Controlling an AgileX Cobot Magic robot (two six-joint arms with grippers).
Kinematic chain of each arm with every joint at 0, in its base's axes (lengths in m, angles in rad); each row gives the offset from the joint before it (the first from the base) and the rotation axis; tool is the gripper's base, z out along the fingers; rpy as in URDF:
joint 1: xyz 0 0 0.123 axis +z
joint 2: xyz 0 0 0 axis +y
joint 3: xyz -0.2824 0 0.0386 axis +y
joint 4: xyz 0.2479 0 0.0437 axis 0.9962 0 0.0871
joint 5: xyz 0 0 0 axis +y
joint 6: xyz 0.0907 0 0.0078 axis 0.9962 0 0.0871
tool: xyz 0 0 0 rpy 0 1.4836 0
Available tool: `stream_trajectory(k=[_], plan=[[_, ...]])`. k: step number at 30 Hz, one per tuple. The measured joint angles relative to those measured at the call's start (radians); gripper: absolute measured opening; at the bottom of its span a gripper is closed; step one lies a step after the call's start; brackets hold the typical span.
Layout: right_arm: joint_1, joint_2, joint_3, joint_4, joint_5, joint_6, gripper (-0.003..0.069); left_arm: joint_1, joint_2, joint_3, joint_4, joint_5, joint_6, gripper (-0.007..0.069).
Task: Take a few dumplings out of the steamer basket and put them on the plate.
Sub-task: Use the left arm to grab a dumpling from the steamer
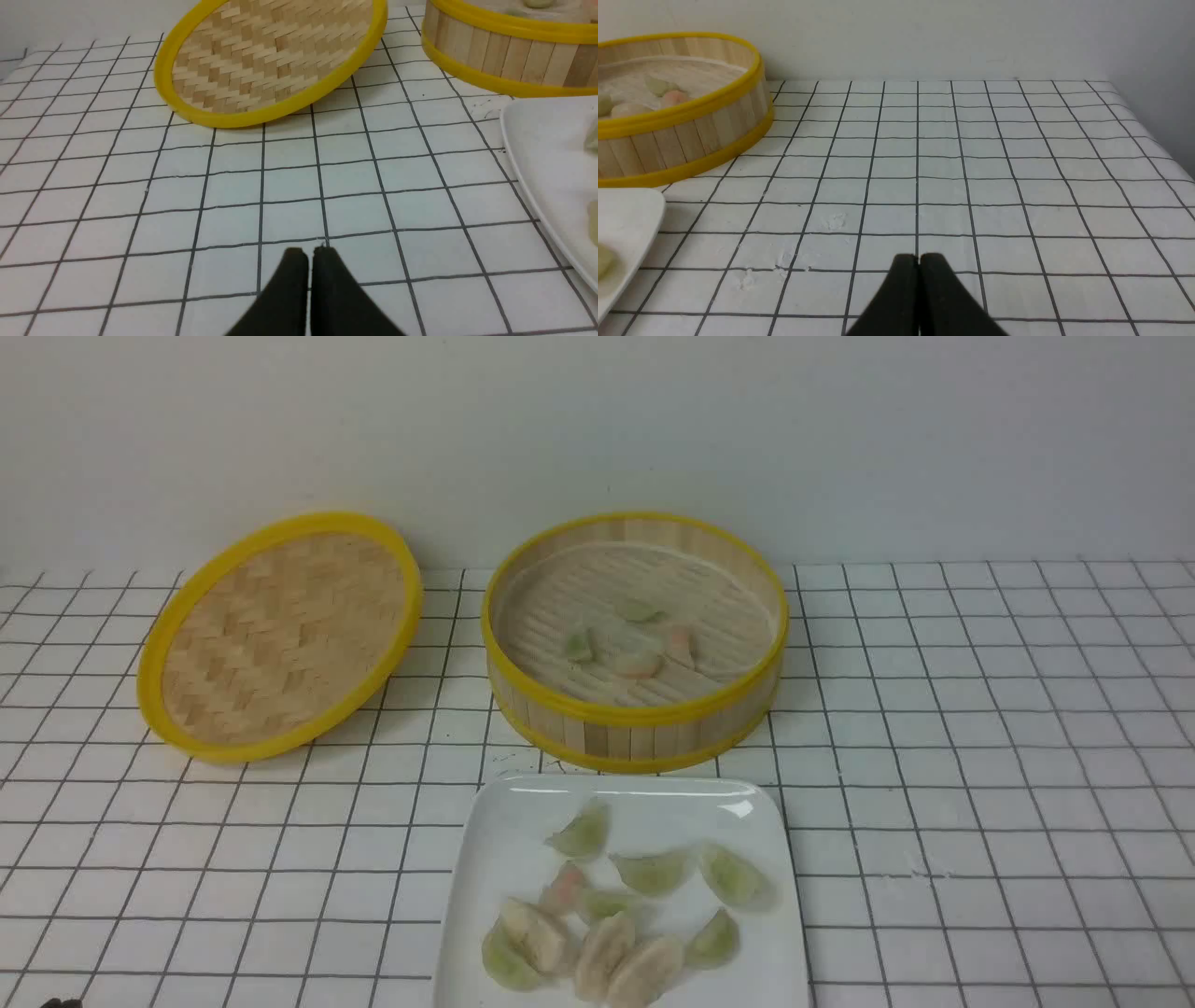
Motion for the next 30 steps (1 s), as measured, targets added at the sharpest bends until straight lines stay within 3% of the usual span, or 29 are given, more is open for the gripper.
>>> stream_trajectory(k=[21, 27, 30], plan=[[0.000, 0.000, 0.000, 0.000, 0.000, 0.000, -0.0010, 0.000, 0.000, 0.002, 0.015, -0.029, -0.002, -0.0006], [0.000, 0.000, 0.000, 0.000, 0.000, 0.000, -0.0010, 0.000, 0.000, 0.002, -0.117, -0.273, -0.069, -0.0006], [0.000, 0.000, 0.000, 0.000, 0.000, 0.000, -0.0010, 0.000, 0.000, 0.002, -0.233, -0.520, -0.127, -0.0006]])
